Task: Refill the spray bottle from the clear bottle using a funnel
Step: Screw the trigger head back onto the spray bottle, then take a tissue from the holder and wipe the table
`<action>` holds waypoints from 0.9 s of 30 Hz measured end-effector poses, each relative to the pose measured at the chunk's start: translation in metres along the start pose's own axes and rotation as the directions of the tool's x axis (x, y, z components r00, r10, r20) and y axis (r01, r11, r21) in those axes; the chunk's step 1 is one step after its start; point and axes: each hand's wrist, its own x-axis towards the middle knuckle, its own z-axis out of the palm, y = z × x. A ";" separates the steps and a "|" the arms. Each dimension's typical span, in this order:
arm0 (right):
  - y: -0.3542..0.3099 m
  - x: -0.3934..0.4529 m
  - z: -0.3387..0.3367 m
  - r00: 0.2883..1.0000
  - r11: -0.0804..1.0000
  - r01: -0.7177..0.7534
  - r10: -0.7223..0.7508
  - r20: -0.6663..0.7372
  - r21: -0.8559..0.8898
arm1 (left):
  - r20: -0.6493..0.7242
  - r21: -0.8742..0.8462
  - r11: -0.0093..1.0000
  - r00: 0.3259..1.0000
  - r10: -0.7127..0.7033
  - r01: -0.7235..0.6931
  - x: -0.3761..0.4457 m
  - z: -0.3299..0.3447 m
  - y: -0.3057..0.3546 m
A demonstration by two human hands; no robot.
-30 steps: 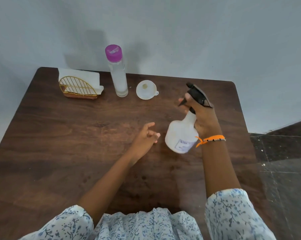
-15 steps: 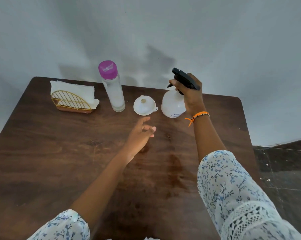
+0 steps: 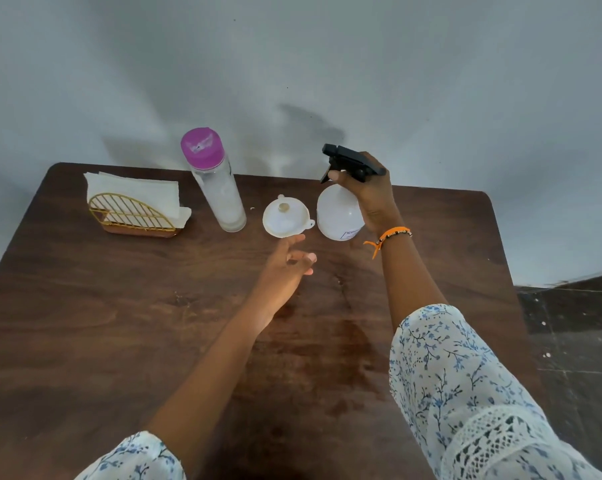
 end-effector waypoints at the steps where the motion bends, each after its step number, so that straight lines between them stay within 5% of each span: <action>1: 0.002 -0.003 -0.002 0.999 1.000 -0.007 0.006 -0.034 -0.019 | 0.001 -0.004 1.000 1.000 0.002 -0.002 -0.001 0.000 0.001; 11: 0.012 -0.077 -0.002 0.925 0.990 -0.050 0.096 -0.366 0.135 | -0.020 -0.064 0.998 1.000 0.017 -0.018 -0.024 -0.014 0.000; 27: 0.022 -0.148 0.170 0.968 0.965 -0.248 0.250 0.010 -0.082 | -0.244 -0.228 0.974 0.969 -0.042 -0.015 -0.091 -0.113 -0.058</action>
